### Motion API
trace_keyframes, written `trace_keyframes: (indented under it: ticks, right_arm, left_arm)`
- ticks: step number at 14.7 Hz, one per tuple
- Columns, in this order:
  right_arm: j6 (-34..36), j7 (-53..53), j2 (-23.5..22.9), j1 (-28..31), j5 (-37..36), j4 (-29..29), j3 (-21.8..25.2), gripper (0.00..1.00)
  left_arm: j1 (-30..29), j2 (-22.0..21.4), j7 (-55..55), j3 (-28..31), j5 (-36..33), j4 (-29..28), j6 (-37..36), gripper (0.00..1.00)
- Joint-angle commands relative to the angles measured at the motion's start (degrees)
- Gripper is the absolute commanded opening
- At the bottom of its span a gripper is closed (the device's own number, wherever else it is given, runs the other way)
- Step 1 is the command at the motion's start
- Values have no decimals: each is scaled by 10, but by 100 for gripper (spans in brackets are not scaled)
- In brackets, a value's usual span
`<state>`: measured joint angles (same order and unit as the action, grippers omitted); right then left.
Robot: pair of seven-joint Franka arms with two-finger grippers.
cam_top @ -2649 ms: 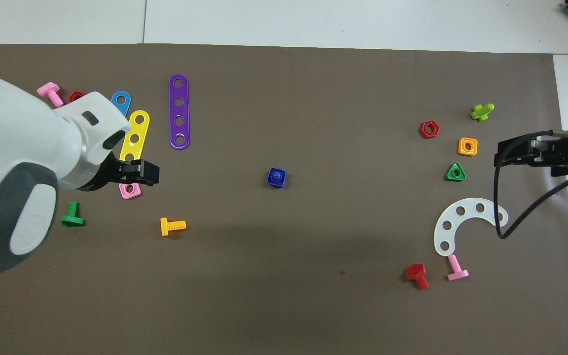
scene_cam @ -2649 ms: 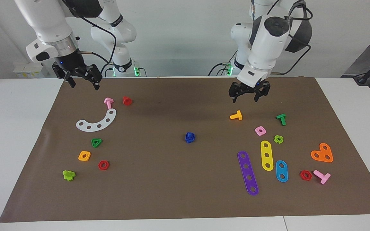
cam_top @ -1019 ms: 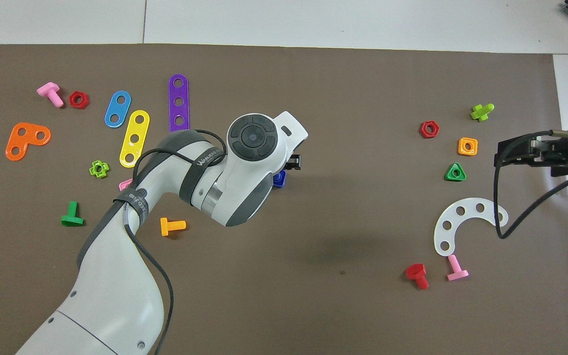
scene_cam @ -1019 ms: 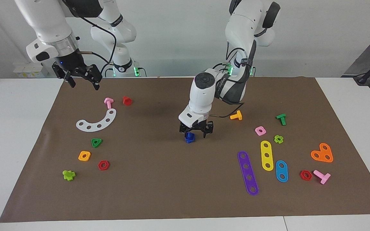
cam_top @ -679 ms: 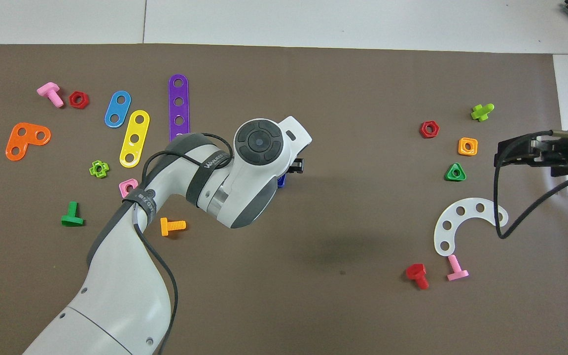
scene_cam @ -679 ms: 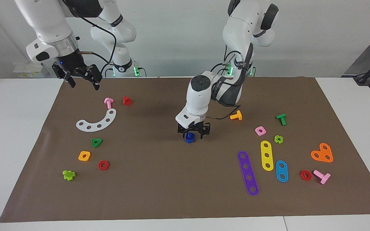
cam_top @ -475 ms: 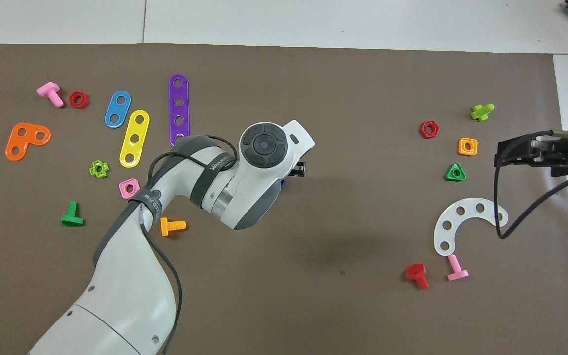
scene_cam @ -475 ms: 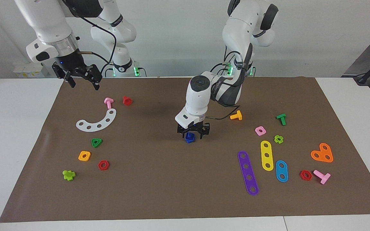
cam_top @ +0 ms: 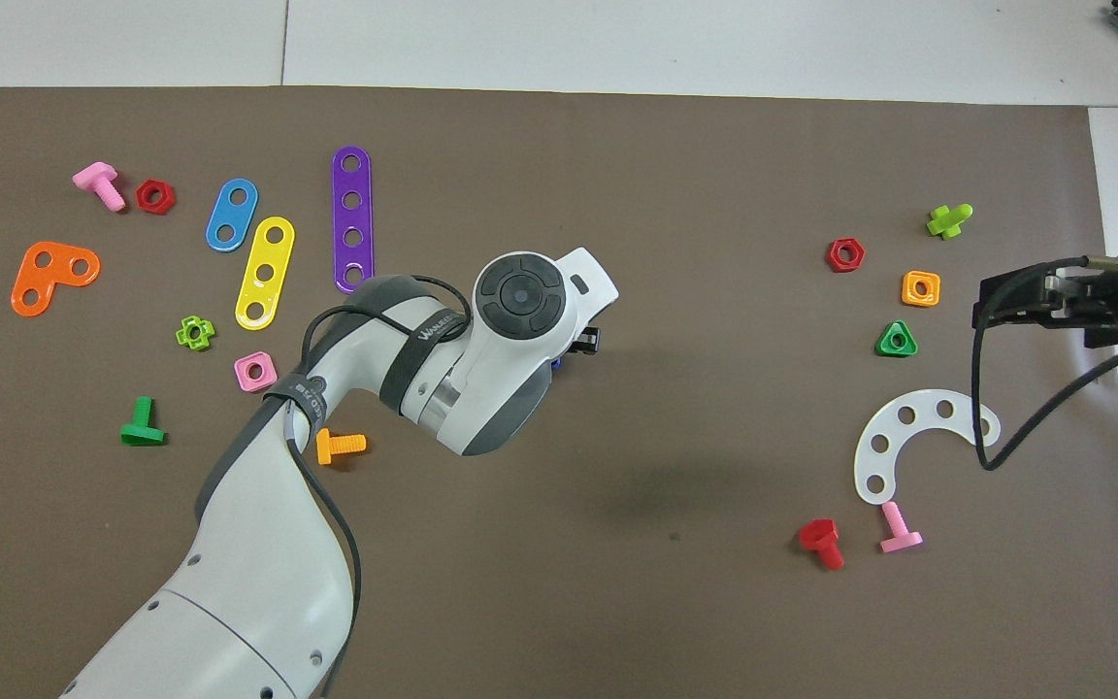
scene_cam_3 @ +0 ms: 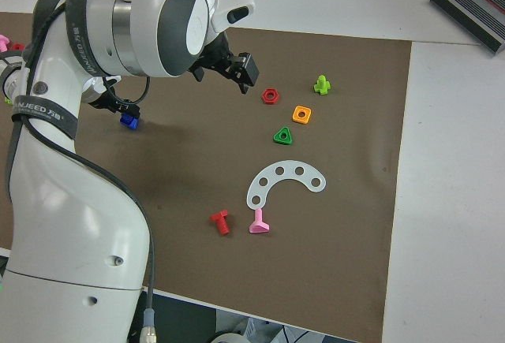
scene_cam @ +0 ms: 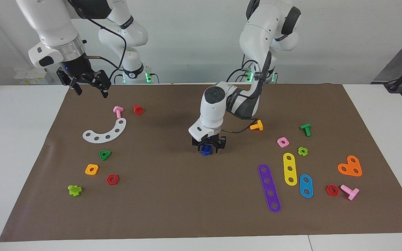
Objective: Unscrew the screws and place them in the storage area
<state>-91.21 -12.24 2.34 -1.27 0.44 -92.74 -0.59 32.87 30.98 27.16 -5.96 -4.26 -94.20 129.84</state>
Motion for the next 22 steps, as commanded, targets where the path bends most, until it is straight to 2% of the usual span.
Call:
trace_keyframes:
  ticks: [1,6,10,22]
  right_arm:
    - [10,-2,0,3,11,4,-1,100]
    - [10,-2,0,3,11,4,-2,100]
    - [10,-2,0,4,11,4,-2,100]
    - [10,-3,0,4,11,4,-1,100]
  left_arm:
    - [10,-1,-9,7,-12,-8,13,81]
    - [11,-1,-9,6,-12,-9,11,76]
    - [11,-2,-9,6,-11,-13,10,66]
    - [10,-3,-9,6,-12,-9,3,49]
